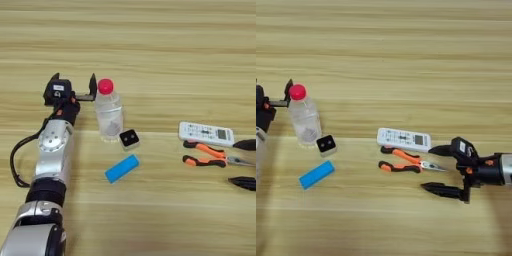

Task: Move the objects on the table

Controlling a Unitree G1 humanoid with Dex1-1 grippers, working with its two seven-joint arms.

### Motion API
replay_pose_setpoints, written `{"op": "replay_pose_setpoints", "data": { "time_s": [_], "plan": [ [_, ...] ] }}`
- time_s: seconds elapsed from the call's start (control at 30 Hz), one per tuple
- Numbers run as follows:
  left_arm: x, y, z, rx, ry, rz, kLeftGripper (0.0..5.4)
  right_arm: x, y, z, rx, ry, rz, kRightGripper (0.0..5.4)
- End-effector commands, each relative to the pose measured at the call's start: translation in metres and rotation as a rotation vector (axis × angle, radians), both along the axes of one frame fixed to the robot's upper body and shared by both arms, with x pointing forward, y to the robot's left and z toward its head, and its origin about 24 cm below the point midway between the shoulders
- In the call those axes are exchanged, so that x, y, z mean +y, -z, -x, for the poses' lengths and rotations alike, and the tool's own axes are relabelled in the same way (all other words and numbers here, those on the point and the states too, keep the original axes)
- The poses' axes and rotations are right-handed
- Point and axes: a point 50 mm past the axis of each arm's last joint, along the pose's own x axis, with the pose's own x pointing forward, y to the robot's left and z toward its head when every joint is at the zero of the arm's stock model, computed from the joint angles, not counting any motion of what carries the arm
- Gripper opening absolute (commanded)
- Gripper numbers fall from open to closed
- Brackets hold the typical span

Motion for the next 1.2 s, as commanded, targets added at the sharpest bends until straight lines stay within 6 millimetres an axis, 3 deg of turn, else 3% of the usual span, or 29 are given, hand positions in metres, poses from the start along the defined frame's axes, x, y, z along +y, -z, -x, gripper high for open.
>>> {"op": "replay_pose_setpoints", "data": {
  "time_s": [0.03, 0.7, 1.2],
  "plan": [
    [0.0, -0.003, -0.002, -0.005, 0.001, -0.01, 5.39, 0.004, 0.009, 0.002, 0.014, 0.003, 0.015, 5.4],
    [-0.001, -0.002, -0.001, -0.008, 0.007, -0.017, 5.39, 0.032, 0.027, -0.008, -0.049, 0.0, 0.028, 5.4],
    [-0.001, -0.002, -0.001, -0.008, 0.009, -0.017, 5.4, 0.037, 0.026, -0.01, -0.065, -0.006, 0.016, 3.68]
  ]
}}
